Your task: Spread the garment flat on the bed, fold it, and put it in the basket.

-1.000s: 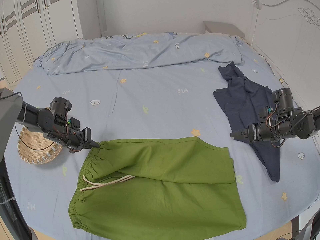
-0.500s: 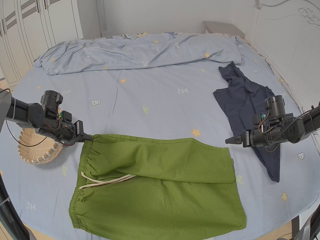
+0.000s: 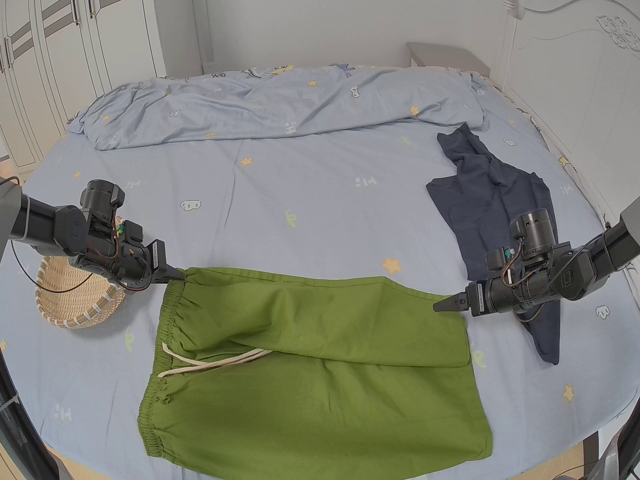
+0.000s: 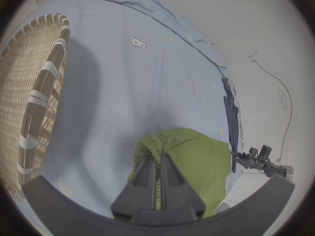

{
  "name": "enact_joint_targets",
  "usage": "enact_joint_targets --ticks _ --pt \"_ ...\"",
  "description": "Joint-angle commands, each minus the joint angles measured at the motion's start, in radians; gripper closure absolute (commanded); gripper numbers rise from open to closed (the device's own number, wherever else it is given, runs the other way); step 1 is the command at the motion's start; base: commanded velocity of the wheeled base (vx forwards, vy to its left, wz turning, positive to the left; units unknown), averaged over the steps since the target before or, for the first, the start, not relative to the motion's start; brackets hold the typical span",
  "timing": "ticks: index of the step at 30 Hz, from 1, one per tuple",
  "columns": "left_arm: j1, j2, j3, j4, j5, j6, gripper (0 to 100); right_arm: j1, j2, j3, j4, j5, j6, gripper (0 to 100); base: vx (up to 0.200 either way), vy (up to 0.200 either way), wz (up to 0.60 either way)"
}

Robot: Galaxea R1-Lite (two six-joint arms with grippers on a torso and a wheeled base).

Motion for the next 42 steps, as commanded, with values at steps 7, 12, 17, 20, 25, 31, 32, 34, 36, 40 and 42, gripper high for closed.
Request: enact_joint_targets --ticks 7,12,17,20,25,31,32,34,36,40,42 --pt "-0.004 0.002 -0.003 -0.005 0.0 0.0 100 0.01 0.018 0.058 -0.138 0.034 0.004 0 0.0 0.0 0.0" --pt "-0.004 0.002 -0.001 -0.003 0.0 0.0 100 0.032 0.021 0.09 -0.215 0.049 0.032 0 0.0 0.0 0.0" --pt "-0.004 0.002 -0.001 -0.003 0.0 0.0 100 0.033 0.027 0.091 -0.218 0.055 0.035 0 0.0 0.0 0.0" --pt "-0.004 0.002 -0.001 -0.003 0.0 0.0 100 0.033 0.043 0.088 -0.22 0.053 0.035 0 0.0 0.0 0.0" --pt "-0.001 0.002 -0.003 -0.005 0.0 0.0 100 0.022 0.038 0.085 -0.22 0.052 0.035 0 0.0 0.0 0.0" --pt "-0.001 0.0 -0.001 -0.005 0.0 0.0 100 0.01 0.037 0.081 -0.22 0.052 0.037 0 0.0 0.0 0.0" --pt "-0.001 0.0 -0.003 -0.005 0.0 0.0 100 0.01 0.037 0.082 -0.22 0.052 0.037 0 0.0 0.0 0.0" --pt "-0.001 0.0 -0.003 -0.005 0.0 0.0 100 0.01 0.037 0.082 -0.22 0.052 0.037 0 0.0 0.0 0.0" --pt "-0.001 0.0 -0.001 -0.005 0.0 0.0 100 0.021 0.04 0.085 -0.221 0.052 0.038 0 0.0 0.0 0.0" --pt "-0.001 0.0 -0.003 -0.005 0.0 0.0 100 0.027 0.046 0.087 -0.223 0.055 0.04 0 0.0 0.0 0.0" --pt "-0.001 0.0 -0.003 -0.005 0.0 0.0 100 0.029 0.047 0.087 -0.223 0.055 0.04 0 0.0 0.0 0.0"
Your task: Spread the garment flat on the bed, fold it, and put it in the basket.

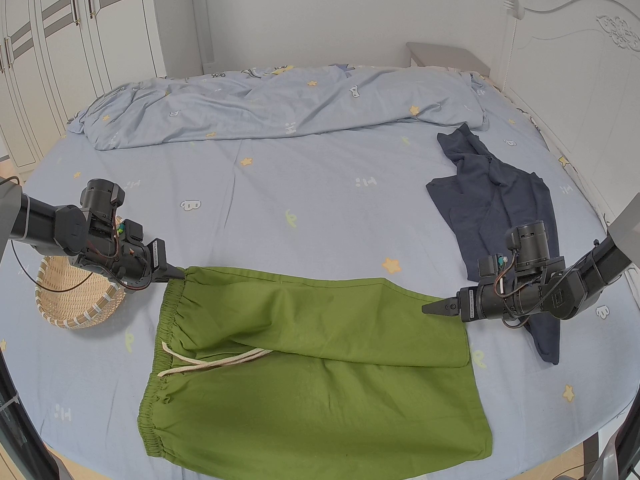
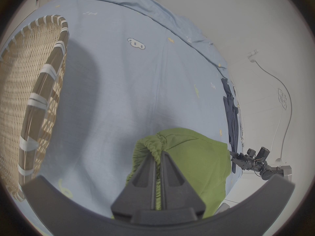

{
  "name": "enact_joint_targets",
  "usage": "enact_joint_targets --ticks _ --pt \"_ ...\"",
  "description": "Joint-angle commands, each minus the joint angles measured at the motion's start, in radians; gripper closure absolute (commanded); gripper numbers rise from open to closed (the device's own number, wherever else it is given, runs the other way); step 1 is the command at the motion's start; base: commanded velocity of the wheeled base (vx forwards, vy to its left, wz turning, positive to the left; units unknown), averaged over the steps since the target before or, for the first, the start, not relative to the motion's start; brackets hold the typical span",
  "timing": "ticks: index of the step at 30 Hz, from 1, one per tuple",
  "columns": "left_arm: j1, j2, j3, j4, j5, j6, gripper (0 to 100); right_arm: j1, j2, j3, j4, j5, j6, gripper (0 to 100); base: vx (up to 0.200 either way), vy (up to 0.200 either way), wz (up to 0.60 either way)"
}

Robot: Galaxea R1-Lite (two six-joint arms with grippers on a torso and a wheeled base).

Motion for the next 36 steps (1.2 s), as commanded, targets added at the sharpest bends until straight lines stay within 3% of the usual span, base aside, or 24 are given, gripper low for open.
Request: enact_joint_targets --ticks 1,4,5,25,27,30,36 --pt "0.0 0.0 0.0 0.0 0.0 0.0 100 0.004 0.005 0.001 -0.001 0.001 0.0 0 0.0 0.0 0.0" --pt "0.002 0.0 0.0 0.0 0.0 0.0 100 0.004 0.007 0.004 -0.015 -0.001 0.0 0 0.0 0.0 0.0" --pt "0.002 0.0 0.0 0.0 0.0 0.0 100 0.004 0.007 0.004 -0.019 -0.001 0.0 100 0.0 0.0 0.0" --pt "0.013 -0.013 0.002 0.0 0.0 0.0 100 -0.022 0.001 -0.014 -0.026 -0.014 -0.006 100 0.0 0.0 0.0" --pt "0.019 -0.024 0.002 -0.001 0.0 0.0 100 -0.02 -0.003 -0.031 -0.026 -0.025 -0.009 100 0.0 0.0 0.0" --pt "0.031 -0.043 -0.001 -0.003 0.0 0.0 100 -0.02 0.002 -0.131 -0.007 -0.106 -0.015 100 0.0 0.0 0.0" --pt "0.034 -0.059 0.0 -0.008 0.002 -0.002 100 -0.014 0.007 -0.318 0.089 -0.166 -0.018 100 0.0 0.0 0.0"
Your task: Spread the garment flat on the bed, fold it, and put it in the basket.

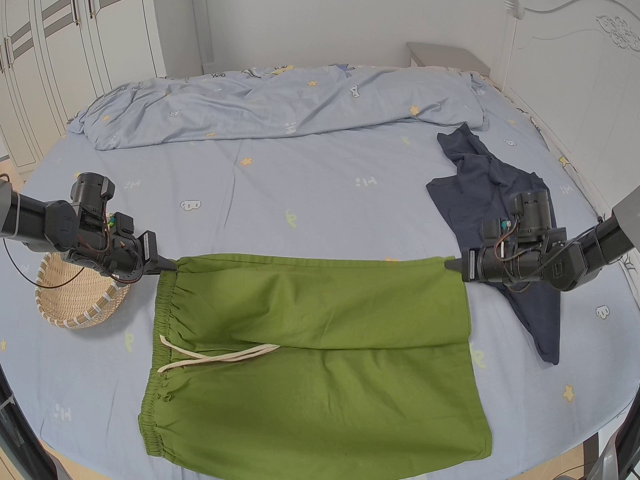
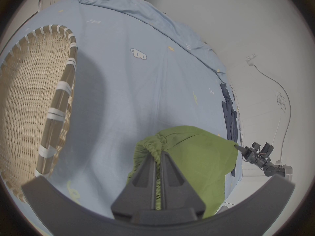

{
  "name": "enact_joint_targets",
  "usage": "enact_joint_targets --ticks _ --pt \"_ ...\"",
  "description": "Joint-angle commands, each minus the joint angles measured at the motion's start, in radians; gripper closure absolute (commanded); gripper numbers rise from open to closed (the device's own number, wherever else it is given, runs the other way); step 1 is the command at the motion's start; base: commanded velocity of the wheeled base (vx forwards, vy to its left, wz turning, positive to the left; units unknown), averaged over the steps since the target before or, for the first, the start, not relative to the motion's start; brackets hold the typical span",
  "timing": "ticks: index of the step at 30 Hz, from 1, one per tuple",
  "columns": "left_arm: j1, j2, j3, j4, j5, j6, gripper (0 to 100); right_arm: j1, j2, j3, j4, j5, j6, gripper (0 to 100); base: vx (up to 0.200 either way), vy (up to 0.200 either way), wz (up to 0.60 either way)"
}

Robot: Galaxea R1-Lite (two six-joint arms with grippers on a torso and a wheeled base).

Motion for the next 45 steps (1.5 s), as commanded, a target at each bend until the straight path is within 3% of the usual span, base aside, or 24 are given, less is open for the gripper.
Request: enact_joint_targets --ticks 1,2,4,6,7,10,19,22,27,34,45 --pt "0.007 -0.029 0.0 -0.002 0.002 0.001 100 0.008 0.013 -0.197 0.104 -0.065 -0.014 100 0.0 0.0 0.0" --pt "0.007 -0.029 0.0 -0.002 0.002 0.001 100 0.008 0.013 -0.197 0.104 -0.065 -0.014 100 0.0 0.0 0.0" --pt "0.01 -0.028 0.0 -0.016 0.019 0.001 100 0.009 0.048 -0.264 0.126 -0.137 -0.059 100 0.0 0.0 0.0" --pt "0.01 -0.028 0.0 -0.019 0.022 0.001 100 0.011 0.051 -0.269 0.126 -0.151 -0.065 100 0.0 0.0 0.0" --pt "0.011 -0.023 0.003 -0.053 0.052 0.001 100 0.02 0.079 -0.303 0.111 -0.259 -0.103 100 0.0 0.0 0.0" --pt "0.011 -0.014 0.003 -0.089 0.088 -0.001 100 0.04 0.099 -0.337 0.051 -0.321 -0.112 100 0.0 0.0 0.0" --pt "0.028 -0.017 0.003 -0.138 0.095 -0.001 100 0.084 0.154 -0.398 -0.014 -0.327 -0.117 100 0.0 0.0 0.0" --pt "0.044 -0.017 0.002 -0.142 0.095 -0.001 100 0.109 0.166 -0.435 -0.017 -0.387 -0.117 100 0.0 0.0 0.0" --pt "0.047 -0.017 0.002 -0.154 0.095 -0.001 100 0.133 0.189 -0.478 -0.04 -0.411 -0.123 100 0.0 0.0 0.0" --pt "0.056 -0.008 0.002 -0.169 0.111 -0.001 100 0.126 0.306 -0.574 -0.147 -0.47 -0.163 100 0.0 0.0 0.0" --pt "0.067 -0.003 0.002 -0.186 0.117 0.004 100 0.113 0.401 -0.717 -0.155 -0.47 -0.203 100 0.0 0.0 0.0"
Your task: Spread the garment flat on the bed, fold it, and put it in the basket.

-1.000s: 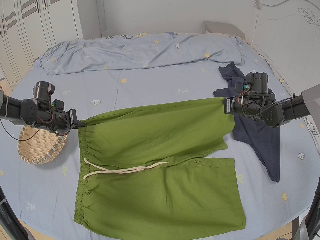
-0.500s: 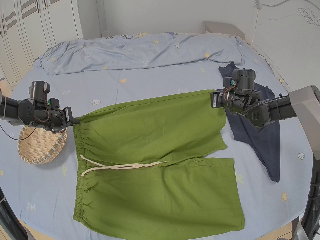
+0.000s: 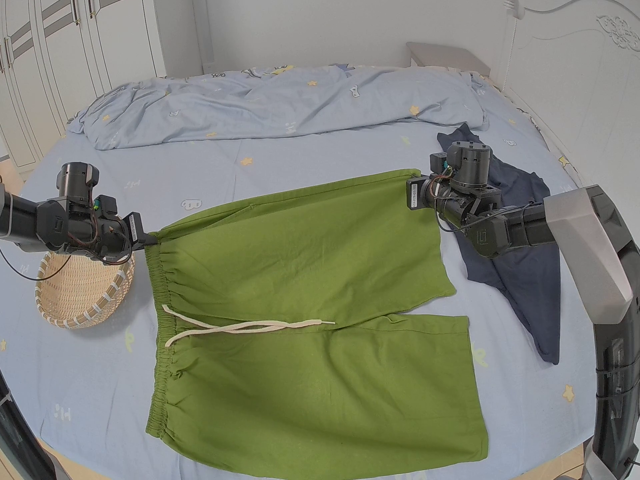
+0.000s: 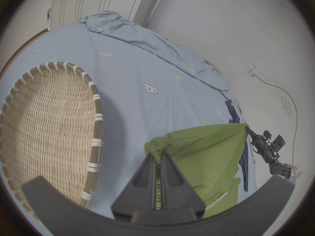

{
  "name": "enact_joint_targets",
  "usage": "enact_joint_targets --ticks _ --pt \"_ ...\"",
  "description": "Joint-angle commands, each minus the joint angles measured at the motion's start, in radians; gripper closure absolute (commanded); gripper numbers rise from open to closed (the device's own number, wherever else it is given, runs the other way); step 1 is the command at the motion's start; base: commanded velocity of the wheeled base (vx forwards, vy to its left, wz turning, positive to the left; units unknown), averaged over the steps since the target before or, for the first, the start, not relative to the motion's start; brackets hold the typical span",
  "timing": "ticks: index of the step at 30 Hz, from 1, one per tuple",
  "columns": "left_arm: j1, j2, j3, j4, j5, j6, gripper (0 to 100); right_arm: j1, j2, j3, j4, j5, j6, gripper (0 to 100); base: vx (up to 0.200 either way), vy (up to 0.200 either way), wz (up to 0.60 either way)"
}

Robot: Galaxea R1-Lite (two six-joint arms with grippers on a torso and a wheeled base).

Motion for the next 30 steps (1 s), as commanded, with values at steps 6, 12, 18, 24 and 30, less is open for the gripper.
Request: enact_joint_targets --ticks 6,12,18,24,30 --pt "0.008 0.02 0.0 -0.021 0.024 0.003 100 -0.001 0.068 -0.058 0.001 -0.003 -0.008 100 0.0 0.0 0.0" --pt "0.006 0.047 0.0 -0.053 0.075 0.008 100 0.007 0.1 -0.081 0.0 -0.004 -0.013 100 0.0 0.0 0.0" --pt "0.003 0.053 -0.004 -0.059 0.079 0.009 100 0.007 0.108 -0.094 0.001 -0.006 -0.013 100 0.0 0.0 0.0" --pt "-0.015 0.073 -0.018 -0.059 0.081 0.012 100 0.005 0.12 -0.095 0.001 -0.006 -0.013 100 0.0 0.0 0.0" --pt "-0.025 0.079 -0.026 -0.061 0.082 0.012 0 0.007 0.137 -0.098 0.001 -0.006 -0.013 100 0.0 0.0 0.0"
